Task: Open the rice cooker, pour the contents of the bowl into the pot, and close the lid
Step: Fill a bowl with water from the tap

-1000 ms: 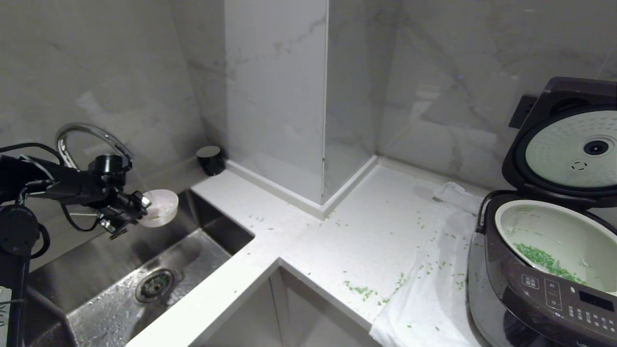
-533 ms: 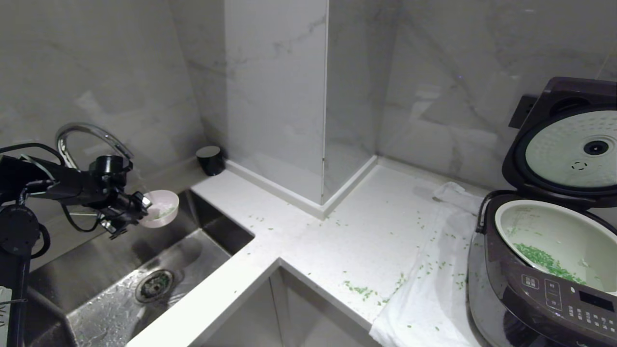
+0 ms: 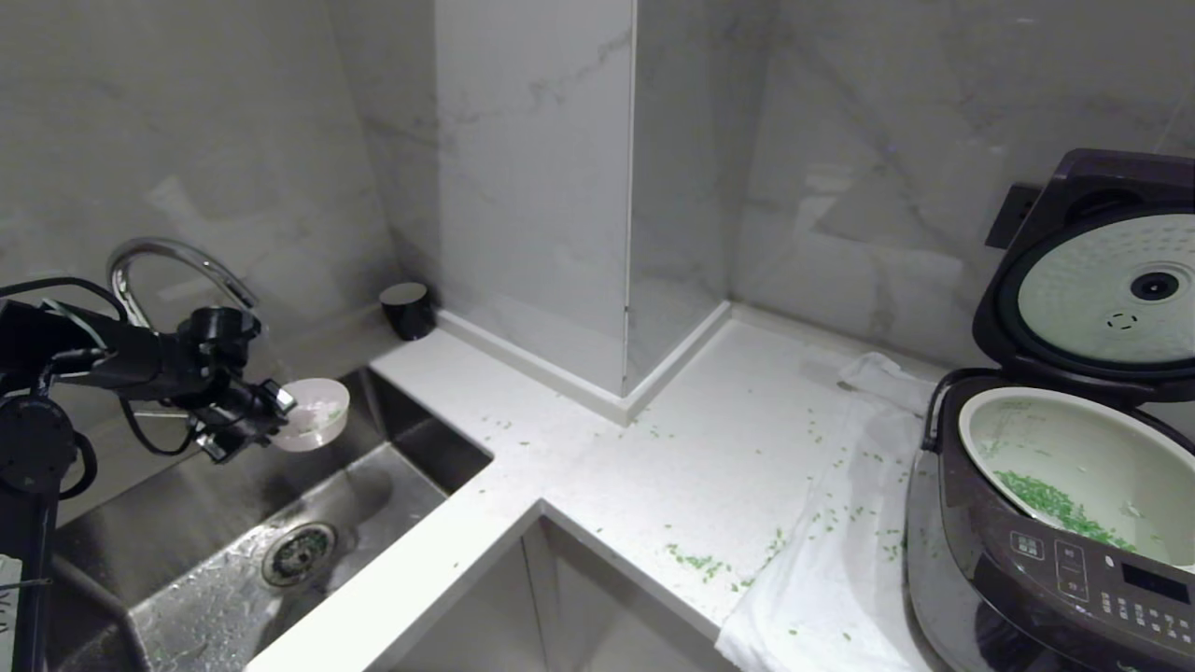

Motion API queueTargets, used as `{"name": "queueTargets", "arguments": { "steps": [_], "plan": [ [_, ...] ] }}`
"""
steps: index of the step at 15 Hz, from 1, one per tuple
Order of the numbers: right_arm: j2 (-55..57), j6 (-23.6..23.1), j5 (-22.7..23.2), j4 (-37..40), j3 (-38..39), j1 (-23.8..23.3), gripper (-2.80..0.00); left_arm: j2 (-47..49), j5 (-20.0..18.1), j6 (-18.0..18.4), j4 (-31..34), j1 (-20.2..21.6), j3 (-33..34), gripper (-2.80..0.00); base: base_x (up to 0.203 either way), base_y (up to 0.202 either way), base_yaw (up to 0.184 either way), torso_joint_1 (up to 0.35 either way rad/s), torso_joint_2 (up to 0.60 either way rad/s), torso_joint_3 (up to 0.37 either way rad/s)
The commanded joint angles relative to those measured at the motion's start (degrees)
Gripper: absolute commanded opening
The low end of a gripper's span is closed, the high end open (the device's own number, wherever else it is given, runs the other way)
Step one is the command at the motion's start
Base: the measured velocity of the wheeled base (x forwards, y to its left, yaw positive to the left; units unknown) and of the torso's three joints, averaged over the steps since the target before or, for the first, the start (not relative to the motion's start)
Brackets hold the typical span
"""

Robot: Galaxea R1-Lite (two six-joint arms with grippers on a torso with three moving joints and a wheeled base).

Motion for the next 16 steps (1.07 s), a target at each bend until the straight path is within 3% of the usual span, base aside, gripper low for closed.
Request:
{"name": "queueTargets", "arguments": {
  "steps": [1,8,13,16],
  "plan": [
    [0.1,0.0,0.0,0.0,0.0,0.0,-2.8,-1.5,-0.2,-0.3,0.5,-1.8,3.6,-2.8,0.0,0.0,0.0,0.0,0.0,0.0],
    [0.1,0.0,0.0,0.0,0.0,0.0,-2.8,-7.3,-1.9,-3.5,0.6,-13.7,10.9,-2.8,0.0,0.0,0.0,0.0,0.0,0.0],
    [0.1,0.0,0.0,0.0,0.0,0.0,-2.8,-7.3,-1.9,-5.4,1.1,-24.2,10.5,-2.8,0.0,0.0,0.0,0.0,0.0,0.0],
    [0.1,0.0,0.0,0.0,0.0,0.0,-2.8,-5.9,-1.8,-5.2,8.2,-31.2,4.9,-2.8,0.0,0.0,0.0,0.0,0.0,0.0]
  ]
}}
